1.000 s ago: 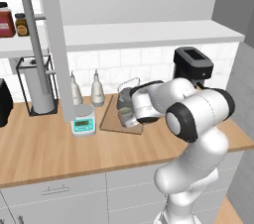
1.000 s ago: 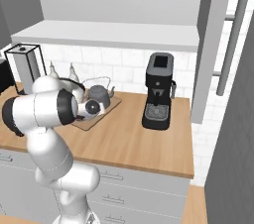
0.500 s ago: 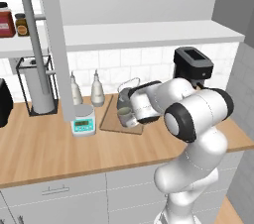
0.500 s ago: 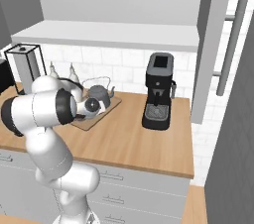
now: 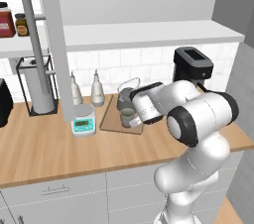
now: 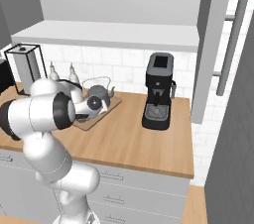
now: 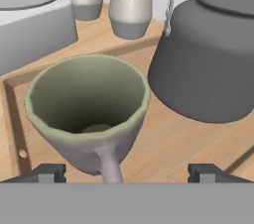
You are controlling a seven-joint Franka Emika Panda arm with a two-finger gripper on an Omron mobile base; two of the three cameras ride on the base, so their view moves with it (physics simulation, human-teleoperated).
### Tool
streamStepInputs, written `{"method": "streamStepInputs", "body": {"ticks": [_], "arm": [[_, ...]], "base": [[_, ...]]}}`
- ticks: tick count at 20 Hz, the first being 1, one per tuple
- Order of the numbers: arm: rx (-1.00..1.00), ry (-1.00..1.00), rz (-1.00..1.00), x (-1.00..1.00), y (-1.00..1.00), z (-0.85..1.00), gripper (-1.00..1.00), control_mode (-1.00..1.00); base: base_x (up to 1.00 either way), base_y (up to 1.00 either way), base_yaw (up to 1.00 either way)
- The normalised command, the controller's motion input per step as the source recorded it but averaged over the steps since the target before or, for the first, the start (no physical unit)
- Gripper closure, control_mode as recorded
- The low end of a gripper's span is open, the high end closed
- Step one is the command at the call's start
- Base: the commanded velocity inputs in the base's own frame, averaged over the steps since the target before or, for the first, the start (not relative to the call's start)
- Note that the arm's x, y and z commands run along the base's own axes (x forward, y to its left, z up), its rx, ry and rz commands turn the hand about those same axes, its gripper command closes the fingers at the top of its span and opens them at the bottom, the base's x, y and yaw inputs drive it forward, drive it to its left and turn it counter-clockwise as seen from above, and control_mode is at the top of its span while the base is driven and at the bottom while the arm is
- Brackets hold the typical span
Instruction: Pick the kettle from the counter and place it on the tray. Then pick the mug from the cabinet and place it on the tray. Then close the cabinet doors.
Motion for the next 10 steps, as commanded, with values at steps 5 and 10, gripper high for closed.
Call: {"method": "streamStepInputs", "body": {"ticks": [5,10], "arm": [[0.03,0.0,0.0,-0.27,0.0,0.76,-1.0,-1.0],[0.15,0.09,-0.02,-0.57,0.0,0.7,-1.0,-1.0]], "base": [[0.0,0.0,0.0],[0.0,0.0,0.0]]}}
